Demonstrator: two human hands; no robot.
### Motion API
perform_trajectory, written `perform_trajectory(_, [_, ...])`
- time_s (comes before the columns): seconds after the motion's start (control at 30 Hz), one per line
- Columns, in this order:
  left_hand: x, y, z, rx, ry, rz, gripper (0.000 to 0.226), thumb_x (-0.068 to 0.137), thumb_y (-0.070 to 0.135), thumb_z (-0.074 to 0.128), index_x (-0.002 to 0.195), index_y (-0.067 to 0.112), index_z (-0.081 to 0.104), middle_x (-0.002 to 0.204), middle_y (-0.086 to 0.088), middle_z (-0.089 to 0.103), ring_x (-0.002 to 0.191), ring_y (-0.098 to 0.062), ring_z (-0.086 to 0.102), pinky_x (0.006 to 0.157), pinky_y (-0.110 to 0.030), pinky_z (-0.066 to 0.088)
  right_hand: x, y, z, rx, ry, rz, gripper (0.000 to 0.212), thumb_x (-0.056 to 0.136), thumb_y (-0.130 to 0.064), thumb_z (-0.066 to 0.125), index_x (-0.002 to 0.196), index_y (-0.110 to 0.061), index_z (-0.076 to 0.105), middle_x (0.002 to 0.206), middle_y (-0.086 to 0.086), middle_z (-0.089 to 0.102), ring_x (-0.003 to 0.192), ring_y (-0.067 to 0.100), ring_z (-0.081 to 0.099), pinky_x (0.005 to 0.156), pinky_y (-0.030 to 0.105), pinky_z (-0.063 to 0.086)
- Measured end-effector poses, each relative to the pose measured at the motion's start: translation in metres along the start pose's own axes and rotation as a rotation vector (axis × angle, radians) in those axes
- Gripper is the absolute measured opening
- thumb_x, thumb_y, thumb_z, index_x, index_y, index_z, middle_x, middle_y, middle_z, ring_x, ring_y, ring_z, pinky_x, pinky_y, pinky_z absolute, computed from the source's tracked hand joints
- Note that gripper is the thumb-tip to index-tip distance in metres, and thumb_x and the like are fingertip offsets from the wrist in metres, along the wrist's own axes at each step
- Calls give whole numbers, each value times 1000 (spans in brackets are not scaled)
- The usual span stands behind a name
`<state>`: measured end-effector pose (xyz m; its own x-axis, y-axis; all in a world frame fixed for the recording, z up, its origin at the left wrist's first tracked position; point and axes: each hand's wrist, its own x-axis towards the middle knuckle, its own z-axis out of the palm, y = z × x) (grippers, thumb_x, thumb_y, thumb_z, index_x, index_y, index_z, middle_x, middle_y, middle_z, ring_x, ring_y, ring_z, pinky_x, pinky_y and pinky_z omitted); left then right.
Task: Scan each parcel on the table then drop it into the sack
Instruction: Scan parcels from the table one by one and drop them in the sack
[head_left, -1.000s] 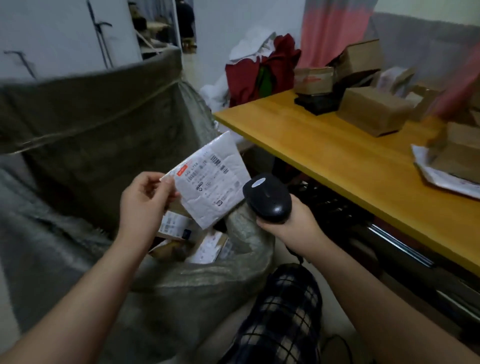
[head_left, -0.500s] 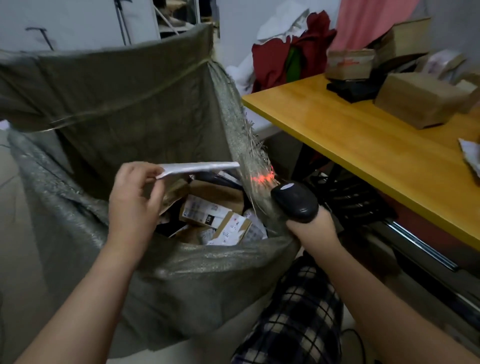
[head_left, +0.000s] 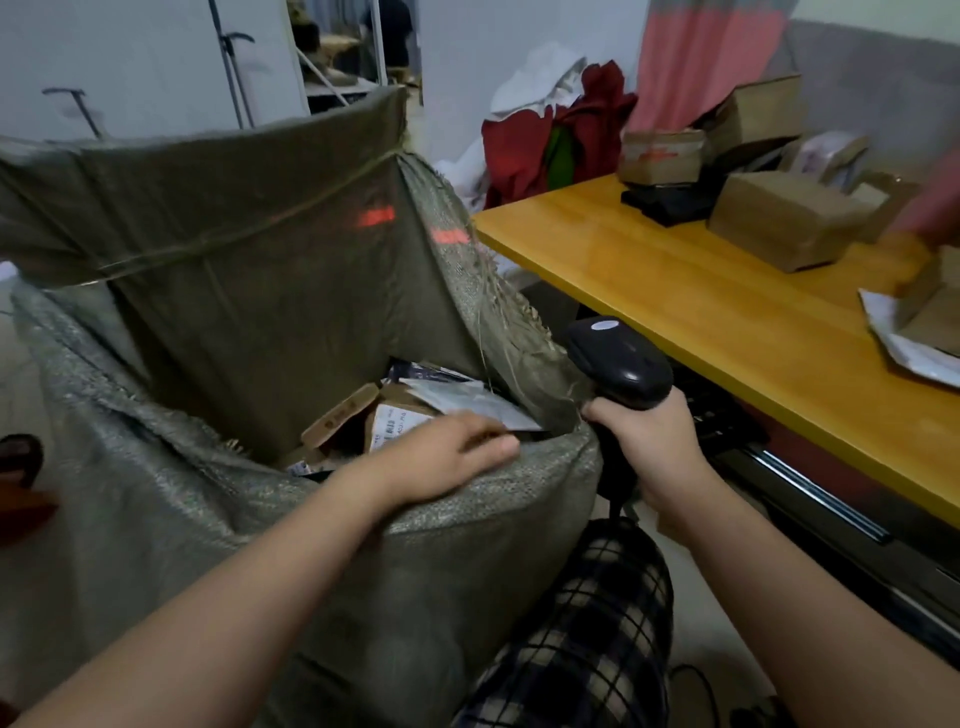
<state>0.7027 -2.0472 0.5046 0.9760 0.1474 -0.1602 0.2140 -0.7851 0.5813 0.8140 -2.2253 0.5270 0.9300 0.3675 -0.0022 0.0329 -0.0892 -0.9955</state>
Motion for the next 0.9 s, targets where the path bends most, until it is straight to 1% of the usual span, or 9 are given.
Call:
perform_trajectory(0.1, [-8,30,25,34,-29,24,26,89,48,61,100,24,62,96,4,66,93,-15,60,76,-25,41,1,-2,15,-49,-24,-17,25,71,8,69,83,-13,70,77,3,69,75,17,64,69,30,51])
perform_trajectory(0.2, [0,29,10,151,303,-43,12,92,18,57,92,9,64,94,-14,68,94,-31,61,69,-32,37,1,-2,27,-116,-56,2,28,71,6,69,94,-9,69,76,0,66,67,10,58,60,23,45])
perform_trajectory(0.33, [-6,39,-39,0,816,102,8,84,5,60,88,4,66,87,-12,69,85,-26,63,72,-33,44,-1,-23,42,23,-85,-37,20,74,3,68,84,-15,68,64,2,64,58,17,57,57,30,48])
perform_trajectory(0.4, [-12,45,-47,-31,903,158,9,84,5,59,91,6,66,89,-8,68,85,-22,61,74,-33,44,-1,-35,48,96,-98,-73,20,76,3,67,82,-16,67,64,0,64,58,15,58,56,28,49])
perform_trajectory(0.47, [-13,38,-44,121,685,77,10,91,13,58,96,8,65,96,-12,67,93,-27,61,76,-33,43,0,-34,45,82,-131,-43,15,74,3,67,78,-11,67,64,6,63,60,19,57,58,31,47])
perform_trajectory(0.53, [-14,27,-35,312,442,-44,14,92,16,56,99,9,66,103,-15,68,100,-34,61,77,-33,42,-2,-18,37,-79,-151,3,13,71,2,68,73,-11,66,63,6,61,61,21,56,59,32,43])
perform_trajectory(0.63, [-14,27,-17,275,418,-28,16,91,11,53,98,8,67,102,-15,69,99,-33,61,74,-31,38,-6,4,27,-128,-104,64,17,72,0,70,78,-15,68,68,2,66,67,20,63,61,30,47])
perform_trajectory(0.77, [-7,31,-6,305,401,-37,15,92,16,53,98,8,64,101,-13,68,99,-33,60,72,-33,39,-6,12,14,-113,-80,87,19,74,4,68,76,-15,66,62,1,62,55,15,57,53,27,44])
perform_trajectory(0.9, [3,30,5,342,282,-30,10,91,26,58,91,15,57,97,-8,65,98,-31,59,72,-34,42,-4,19,-4,-244,-90,37,19,72,0,72,76,-18,65,67,-1,63,64,14,57,62,28,44])
